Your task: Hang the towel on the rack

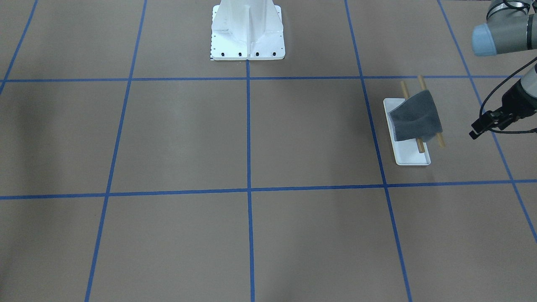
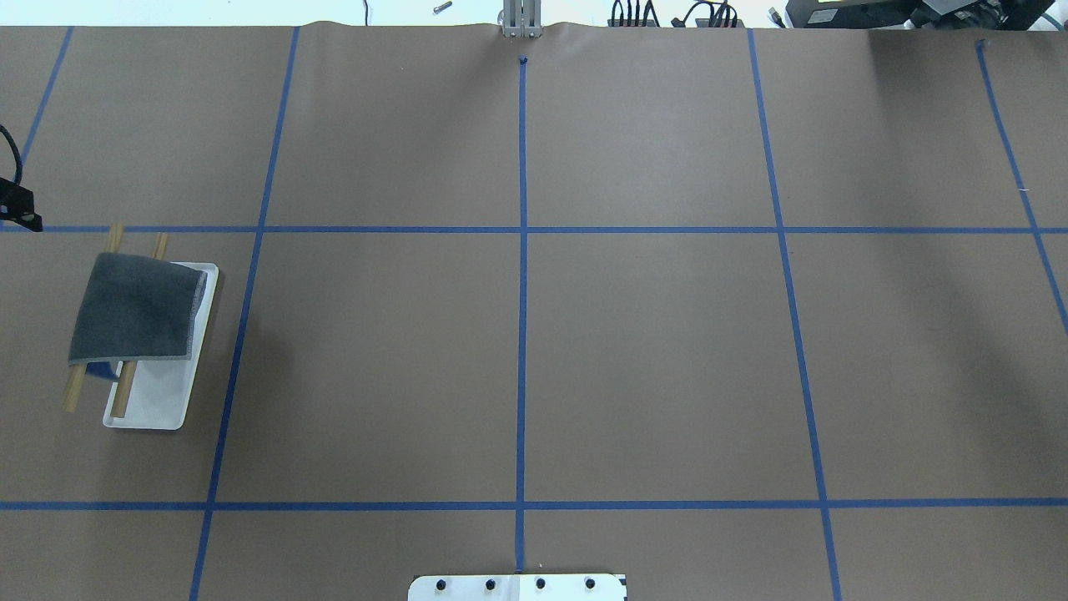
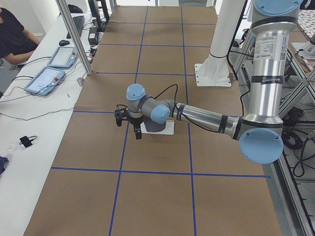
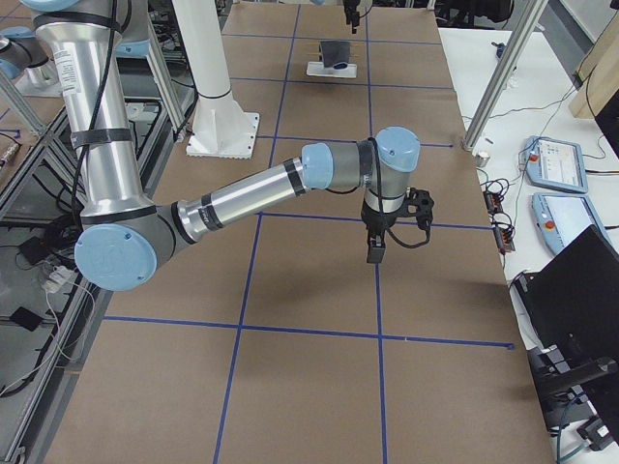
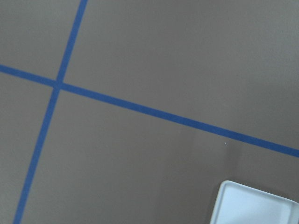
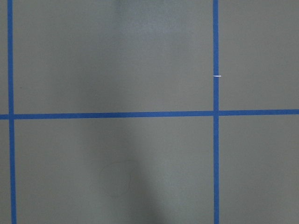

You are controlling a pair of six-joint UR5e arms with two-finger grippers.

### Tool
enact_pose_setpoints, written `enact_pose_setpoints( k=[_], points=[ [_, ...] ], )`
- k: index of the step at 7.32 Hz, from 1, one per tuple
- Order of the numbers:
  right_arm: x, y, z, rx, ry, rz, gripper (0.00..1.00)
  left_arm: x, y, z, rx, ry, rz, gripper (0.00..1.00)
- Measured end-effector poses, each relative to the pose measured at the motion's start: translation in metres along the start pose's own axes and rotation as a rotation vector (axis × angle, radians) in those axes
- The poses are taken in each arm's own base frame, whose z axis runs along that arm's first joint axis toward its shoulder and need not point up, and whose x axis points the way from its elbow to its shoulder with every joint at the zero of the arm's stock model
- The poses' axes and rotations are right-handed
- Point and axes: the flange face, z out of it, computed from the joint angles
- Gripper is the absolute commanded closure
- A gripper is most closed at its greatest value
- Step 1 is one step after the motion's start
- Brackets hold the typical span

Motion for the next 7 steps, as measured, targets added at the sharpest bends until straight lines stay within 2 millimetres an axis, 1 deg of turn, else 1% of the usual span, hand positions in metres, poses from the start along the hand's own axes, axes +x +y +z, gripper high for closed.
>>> enact_pose_setpoints(
  k=[2,3,5,6,7],
  points=[
    [0.043,-0.005,0.023,-0.057,-0.017,-0.015,0.00,-0.042,-0.019,-0.010,0.008,-0.035,0.183,0.02],
    [0.062,0.001,0.034,-0.076,-0.016,-0.016,0.00,-0.058,-0.022,-0.013,0.012,-0.042,0.235,0.02],
    [0.090,0.018,0.051,-0.071,-0.009,-0.016,0.00,-0.077,-0.024,-0.015,0.016,-0.051,0.251,0.02],
    [0.101,0.025,0.060,-0.054,-0.004,-0.028,0.00,-0.084,-0.024,-0.015,0.018,-0.053,0.245,0.02],
    [0.107,0.029,0.066,-0.037,-0.001,-0.042,0.00,-0.092,-0.024,-0.020,0.029,-0.054,0.234,0.02]
  ],
)
